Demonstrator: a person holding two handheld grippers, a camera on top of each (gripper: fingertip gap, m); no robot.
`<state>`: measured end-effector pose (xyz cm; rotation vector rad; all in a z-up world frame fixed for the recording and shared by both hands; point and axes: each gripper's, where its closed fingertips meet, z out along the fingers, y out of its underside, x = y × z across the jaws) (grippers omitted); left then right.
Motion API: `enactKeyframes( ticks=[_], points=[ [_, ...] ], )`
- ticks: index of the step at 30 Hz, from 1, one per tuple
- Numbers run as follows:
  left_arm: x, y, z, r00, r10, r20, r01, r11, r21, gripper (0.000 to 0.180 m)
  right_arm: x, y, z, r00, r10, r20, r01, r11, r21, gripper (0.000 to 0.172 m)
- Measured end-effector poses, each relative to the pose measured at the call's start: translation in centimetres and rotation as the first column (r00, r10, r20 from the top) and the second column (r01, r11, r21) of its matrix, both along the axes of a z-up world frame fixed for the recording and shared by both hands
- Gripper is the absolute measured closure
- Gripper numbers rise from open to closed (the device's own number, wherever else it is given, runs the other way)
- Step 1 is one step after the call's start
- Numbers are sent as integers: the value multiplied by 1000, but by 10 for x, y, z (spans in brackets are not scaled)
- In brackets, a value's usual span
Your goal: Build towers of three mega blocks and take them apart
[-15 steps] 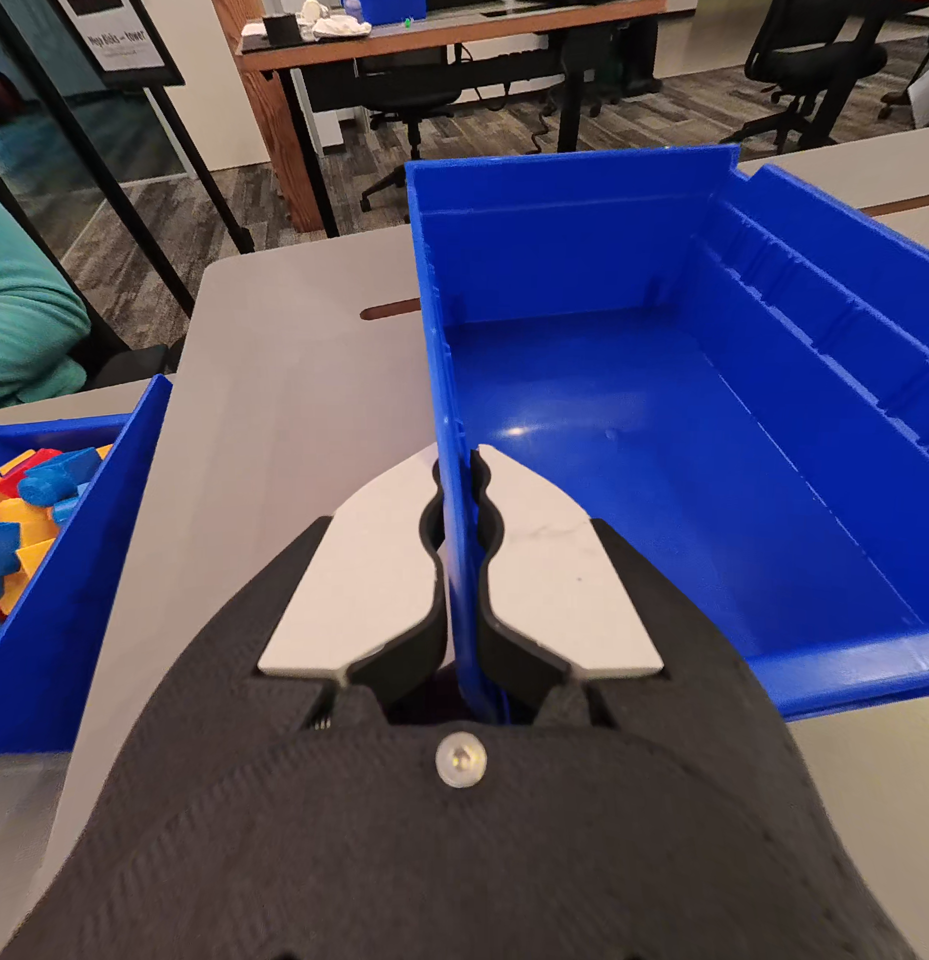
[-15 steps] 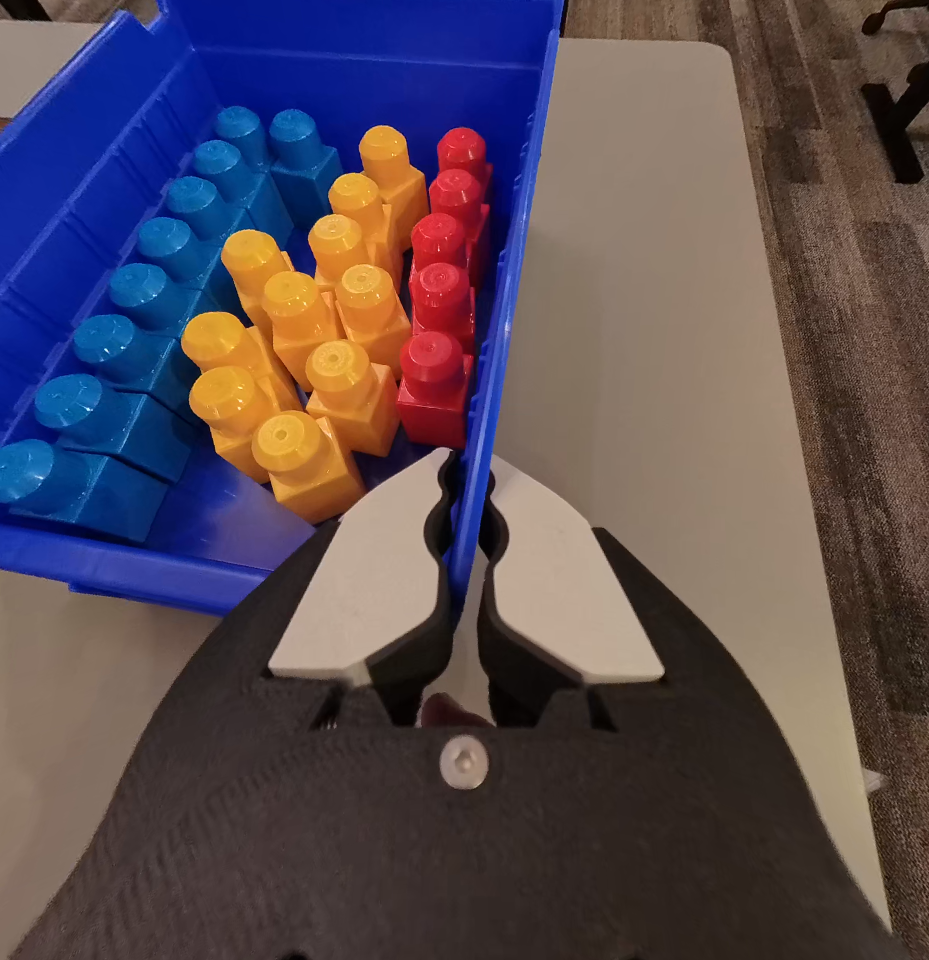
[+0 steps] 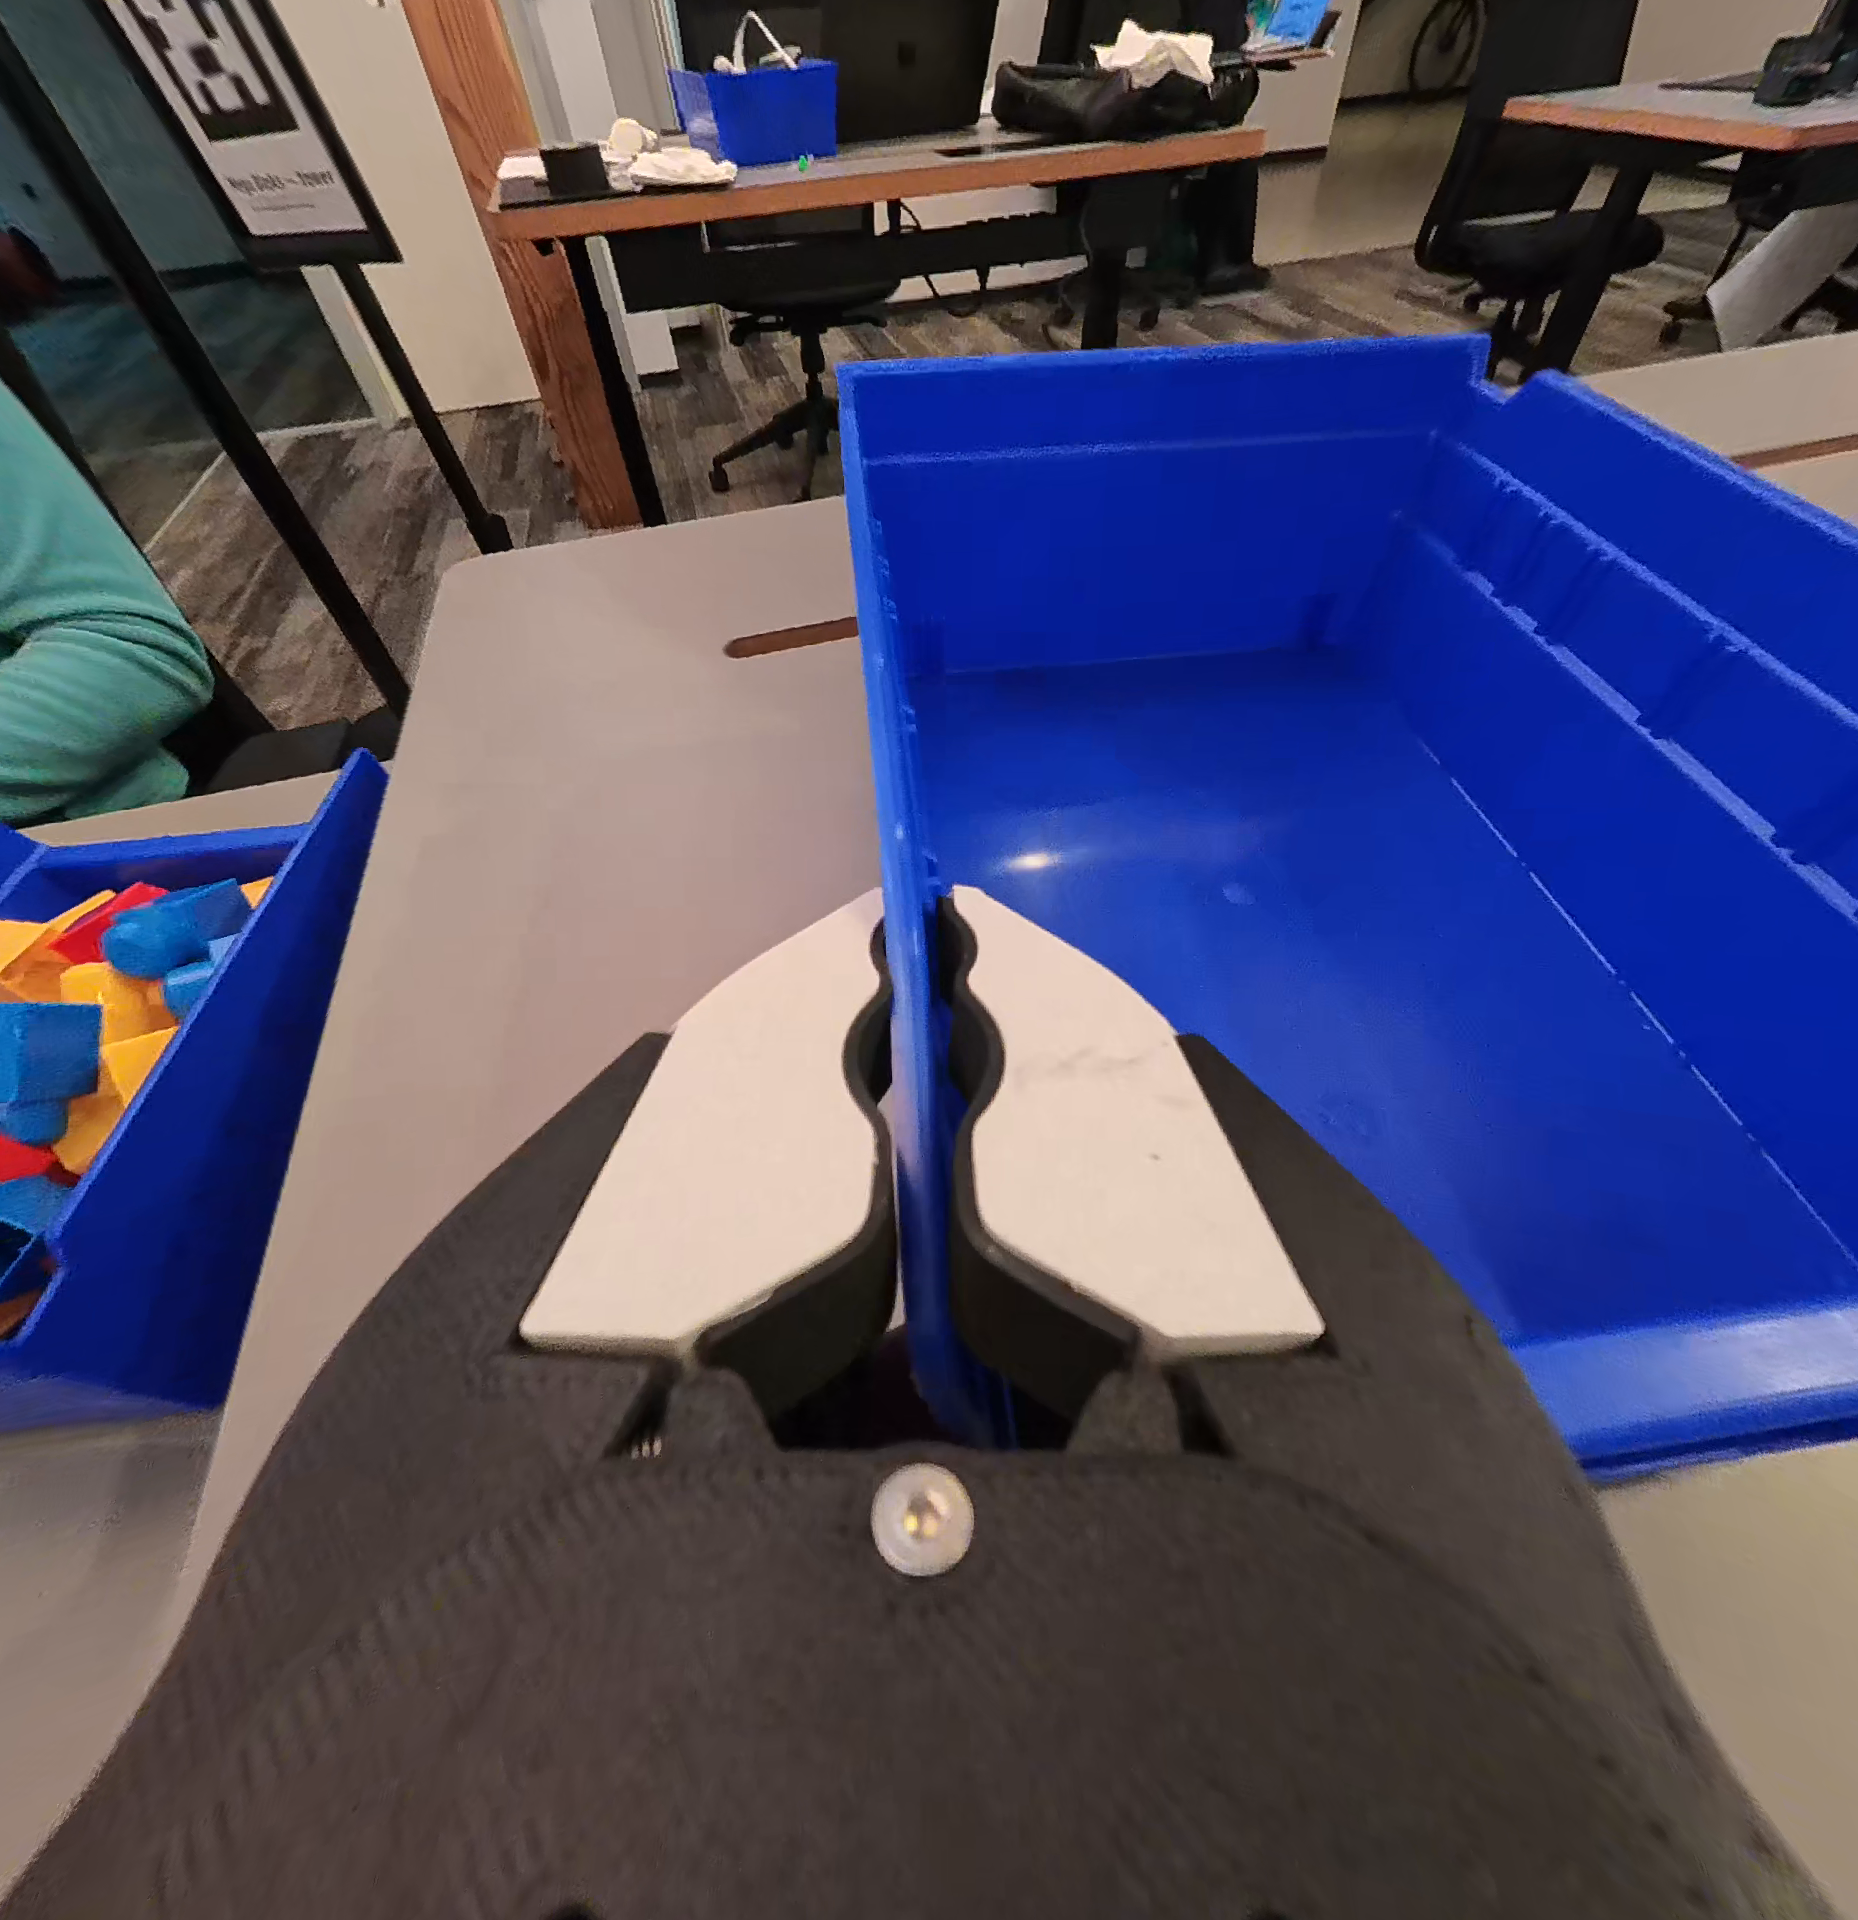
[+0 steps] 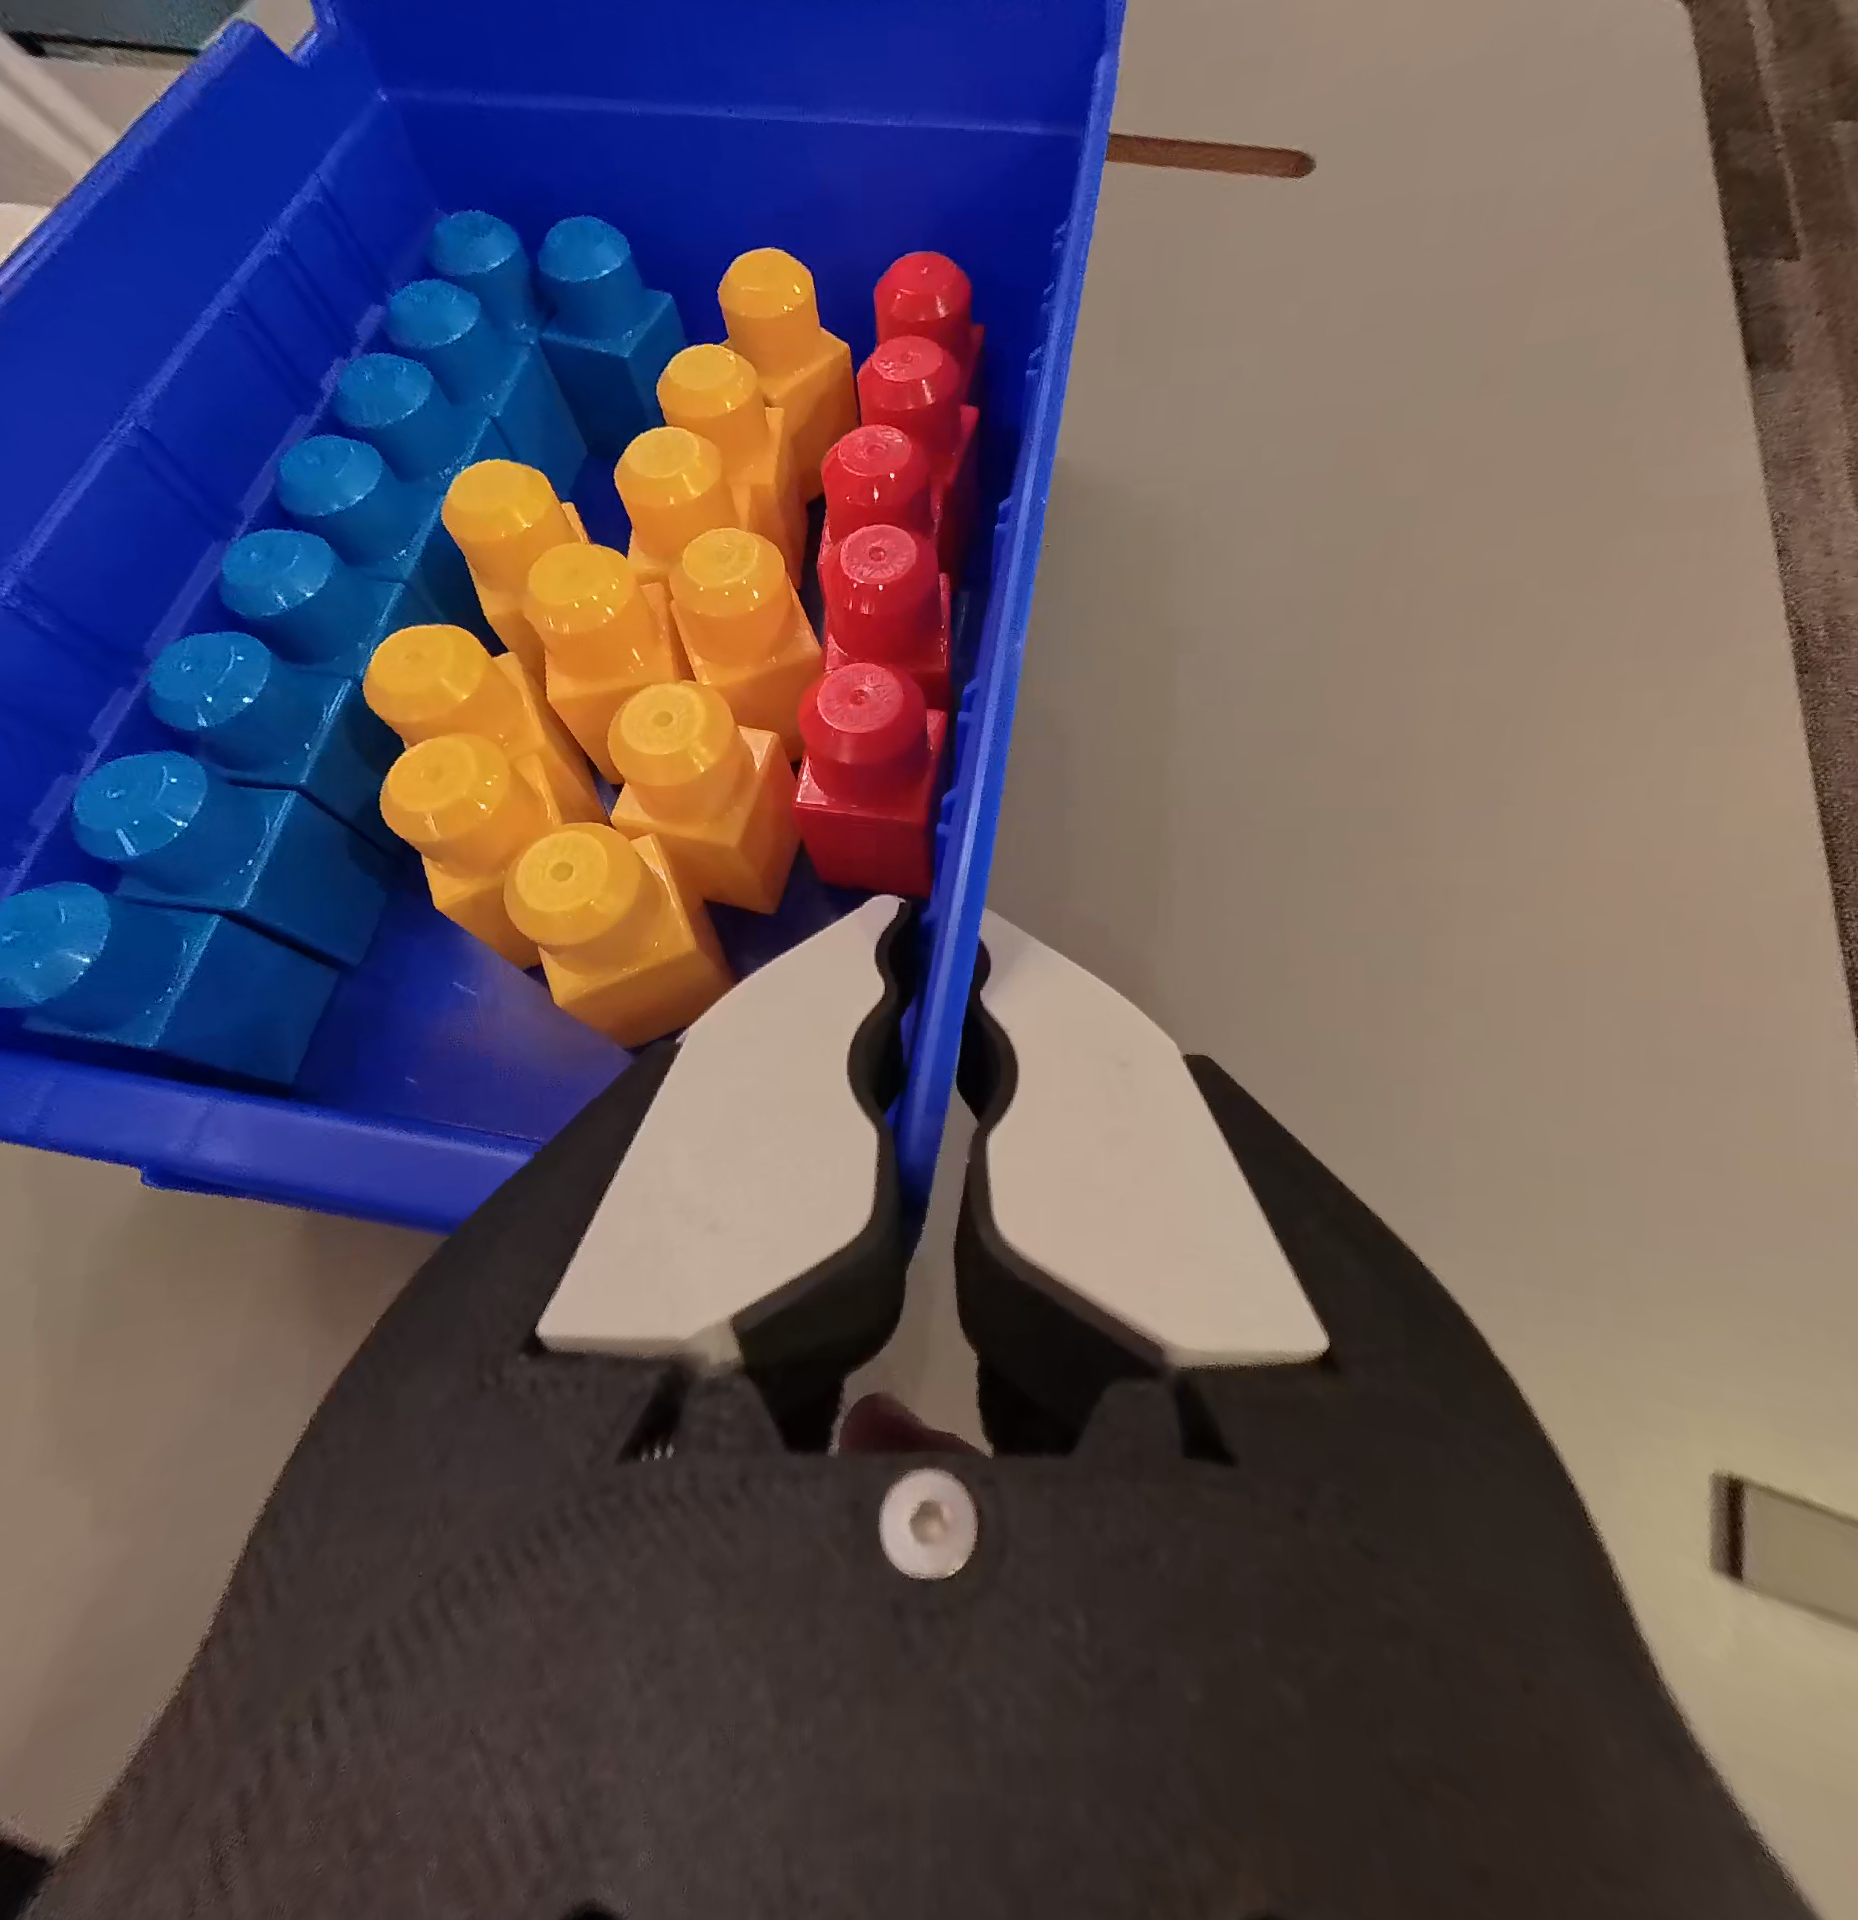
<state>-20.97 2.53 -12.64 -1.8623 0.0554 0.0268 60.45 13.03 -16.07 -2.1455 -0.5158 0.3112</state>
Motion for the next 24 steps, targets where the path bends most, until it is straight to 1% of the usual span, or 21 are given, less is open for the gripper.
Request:
enactKeyframes(
  ticks=[1, 6, 8, 13, 18, 24],
  points=[
    [-2, -4, 1, 1000, 4, 1, -4, 1000, 8, 177, -2, -8, 0, 1000, 13, 3, -13, 1000, -1, 167],
    [-13, -26, 5, 999, 22, 24, -23, 999, 33, 177, -17, -46, 0, 995, 96, -4, -96, 995, -6, 167],
    [-17, -35, 6, 999, 30, 20, -31, 999, 35, 177, -25, -61, 0, 989, 145, 9, -145, 989, -6, 167],
    [-28, -56, 10, 998, 51, 24, -52, 997, 53, 176, -52, -96, -1, 964, 266, -18, -266, 964, -11, 166],
    [-39, -77, 20, 996, 75, 42, -78, 994, 82, 177, -90, -123, 0, 934, 356, -24, -356, 934, -25, 166],
    [-55, -104, 34, 992, 115, 47, -119, 986, 114, 176, -160, -138, -1, 892, 448, -60, -450, 893, -29, 167]
  ],
)
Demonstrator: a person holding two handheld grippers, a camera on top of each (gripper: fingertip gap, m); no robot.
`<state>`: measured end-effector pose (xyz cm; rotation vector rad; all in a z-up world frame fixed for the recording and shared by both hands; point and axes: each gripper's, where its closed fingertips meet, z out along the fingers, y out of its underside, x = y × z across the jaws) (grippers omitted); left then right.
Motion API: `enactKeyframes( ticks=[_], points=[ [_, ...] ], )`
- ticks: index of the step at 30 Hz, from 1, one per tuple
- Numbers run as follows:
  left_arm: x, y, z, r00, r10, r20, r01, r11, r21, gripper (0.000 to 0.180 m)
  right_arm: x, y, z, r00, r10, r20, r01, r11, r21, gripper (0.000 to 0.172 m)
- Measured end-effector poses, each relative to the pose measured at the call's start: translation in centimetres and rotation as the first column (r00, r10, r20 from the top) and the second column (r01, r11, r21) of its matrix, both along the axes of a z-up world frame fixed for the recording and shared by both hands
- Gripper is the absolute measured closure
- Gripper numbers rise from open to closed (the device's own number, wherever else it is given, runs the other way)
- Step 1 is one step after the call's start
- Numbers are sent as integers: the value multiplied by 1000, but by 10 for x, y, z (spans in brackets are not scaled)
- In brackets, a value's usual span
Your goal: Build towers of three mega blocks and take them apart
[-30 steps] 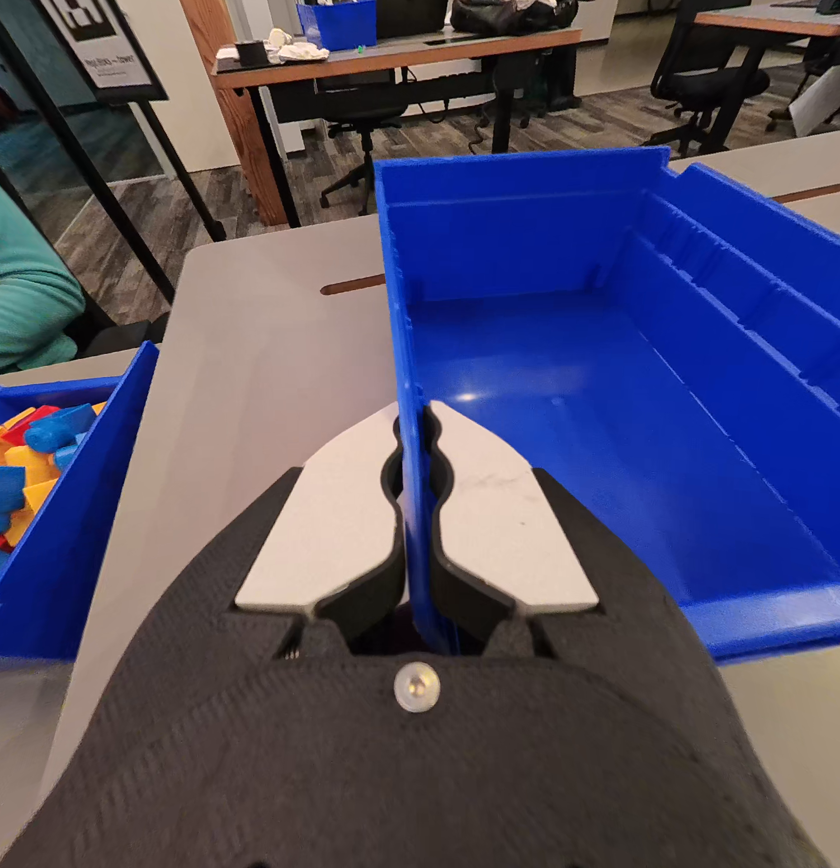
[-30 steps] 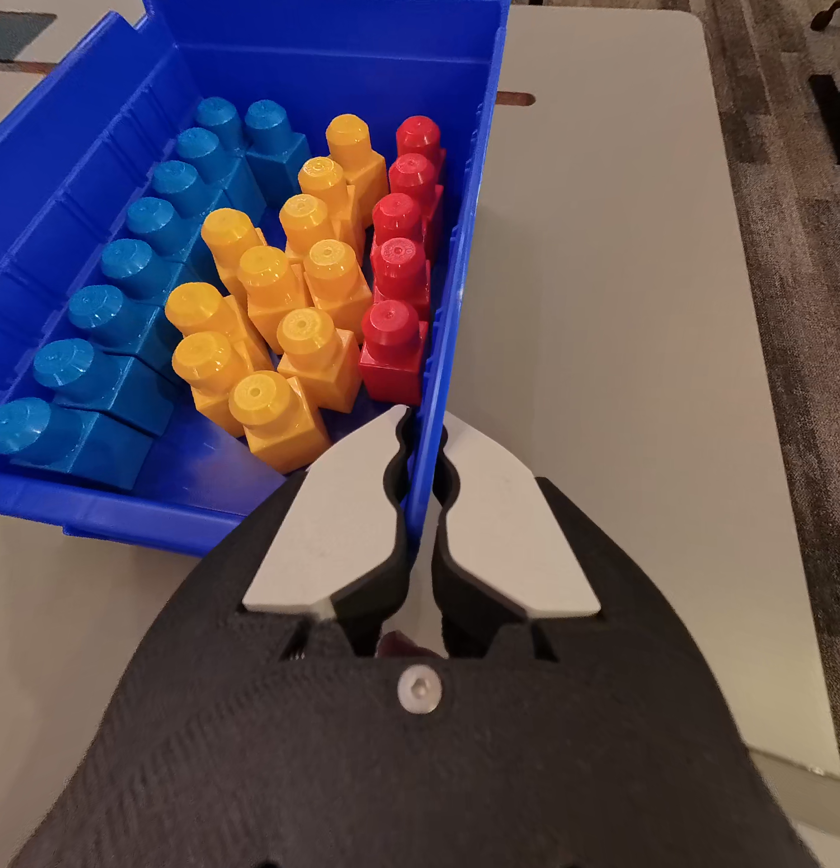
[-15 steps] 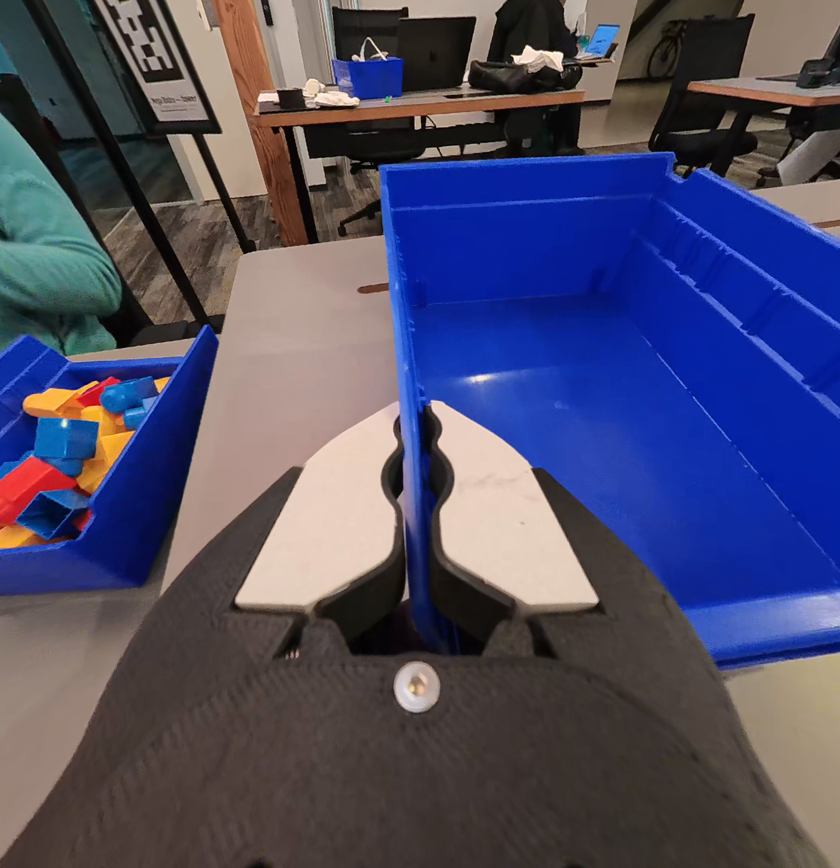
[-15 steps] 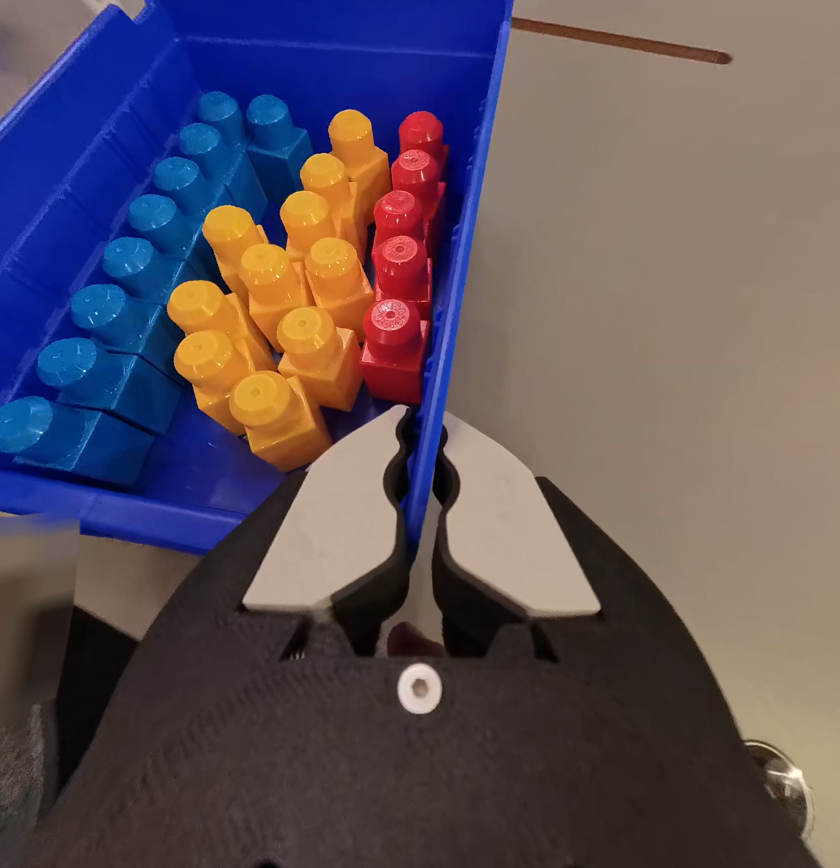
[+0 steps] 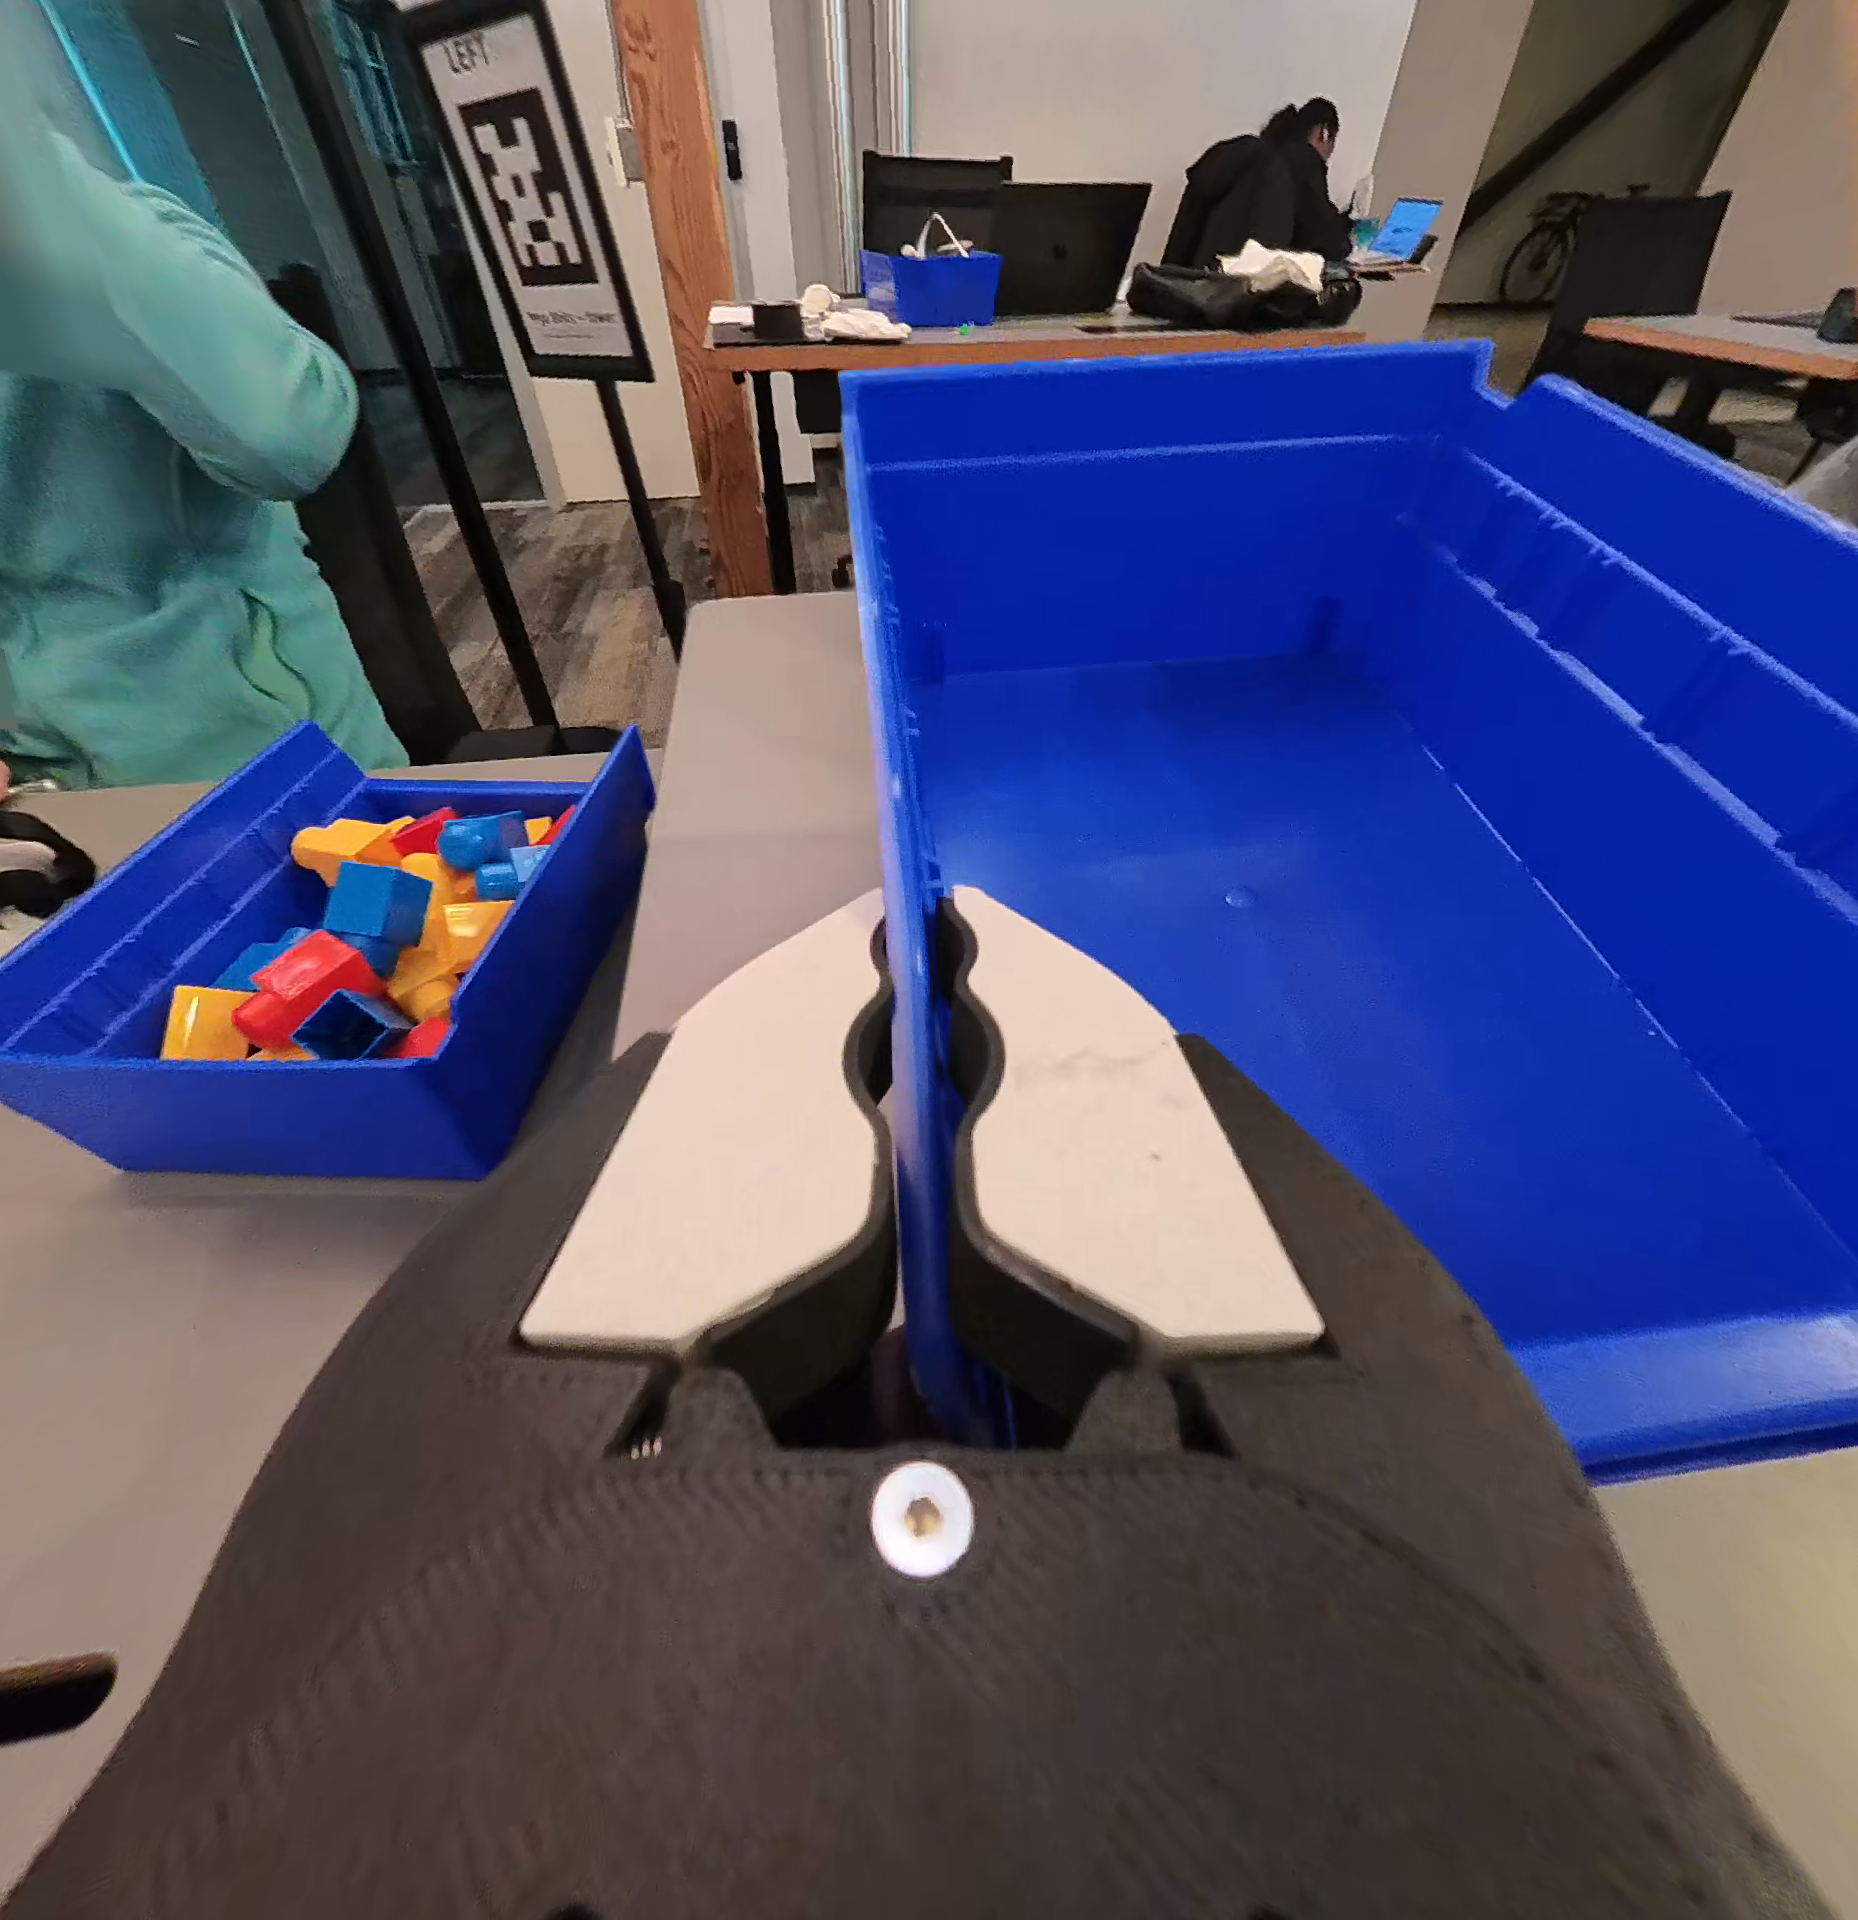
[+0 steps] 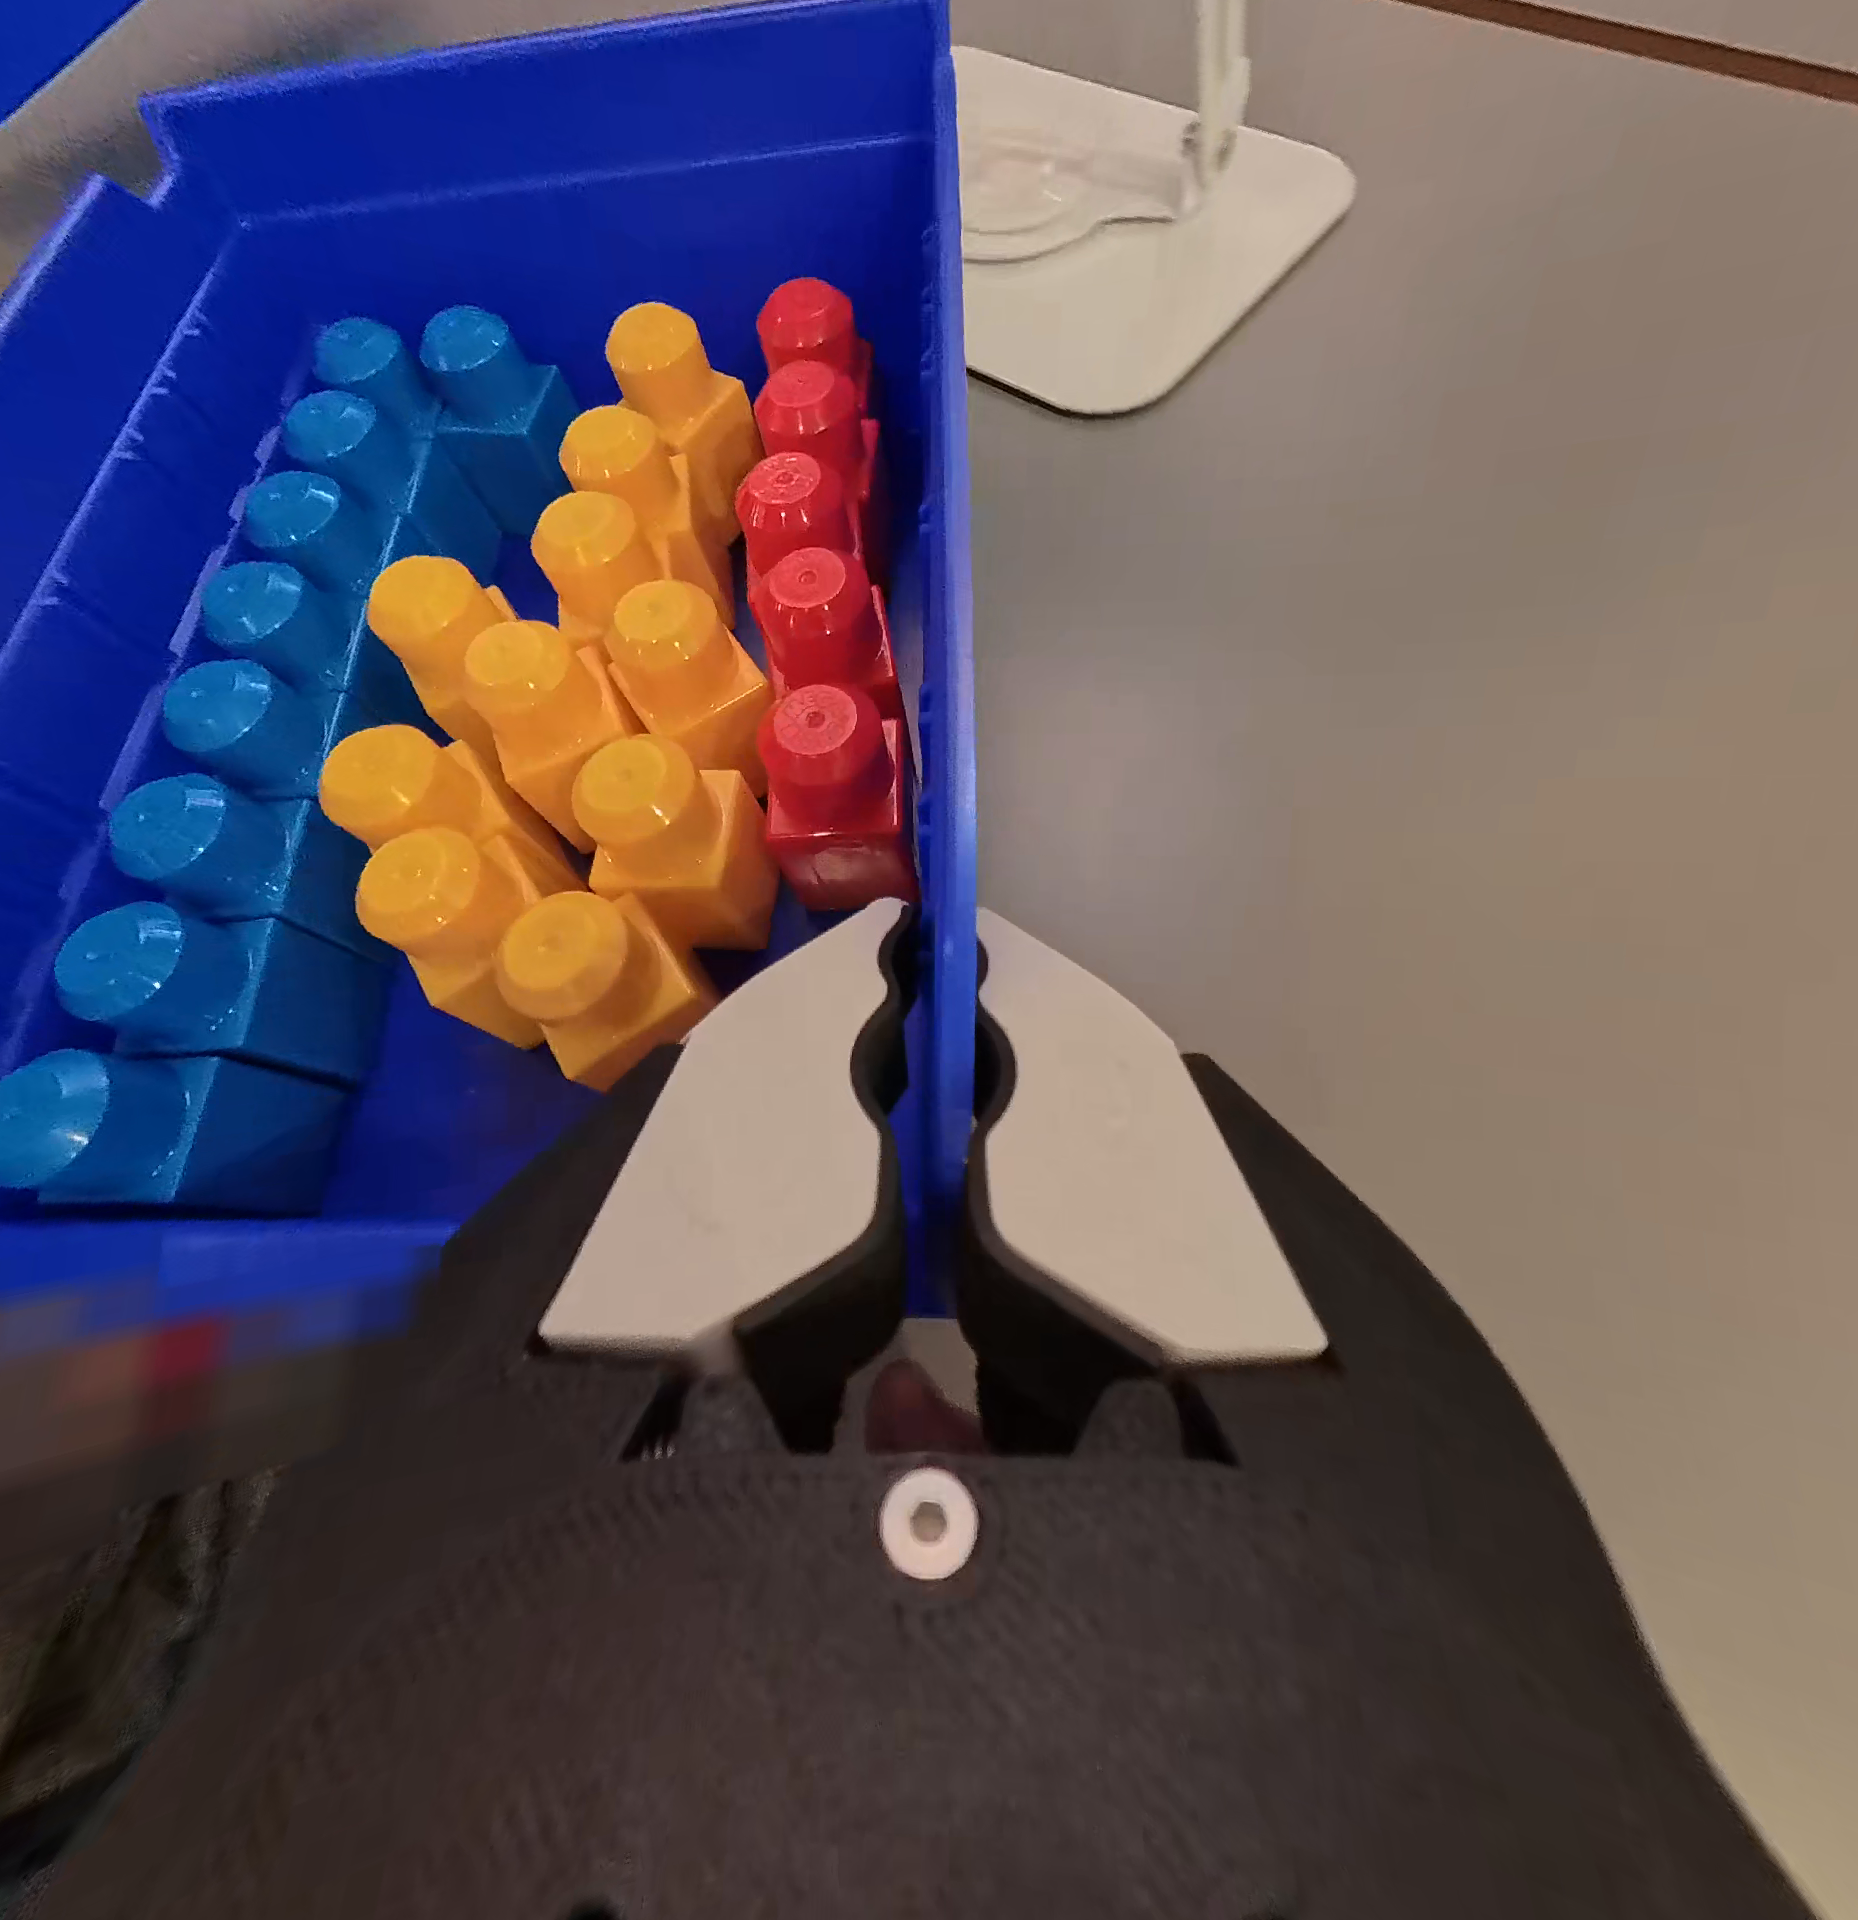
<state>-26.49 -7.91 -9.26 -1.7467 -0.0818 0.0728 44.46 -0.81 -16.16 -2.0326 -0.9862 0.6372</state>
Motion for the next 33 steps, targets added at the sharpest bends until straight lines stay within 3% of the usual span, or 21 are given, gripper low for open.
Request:
enactKeyframes(
  ticks=[14, 22, 28, 29, 31, 33],
  points=[
    [-40, -80, 46, 995, 103, -13, -102, 993, 67, 177, -214, 27, -1, 995, 100, 3, -100, 995, -18, 167],
    [-44, -104, 57, 995, 97, -5, -96, 992, 79, 177, -308, 56, -1, 1000, 9, -25, -10, 1000, -7, 167],
    [-40, -114, 59, 997, 76, 9, -77, 993, 95, 177, -359, 83, 1, 982, -162, -93, 163, 987, 1, 167],
    [-38, -115, 59, 998, 68, 9, -68, 993, 95, 177, -370, 82, 2, 976, -178, -129, 177, 984, -16, 165],
    [-35, -118, 61, 999, 53, 5, -53, 994, 96, 176, -392, 72, 2, 970, -154, -189, 143, 987, -67, 135],
    [-30, -123, 65, 999, 44, -2, -43, 993, 108, 177, -404, 58, 10, 965, -104, -241, 87, 993, -80, 123]
  ],
)
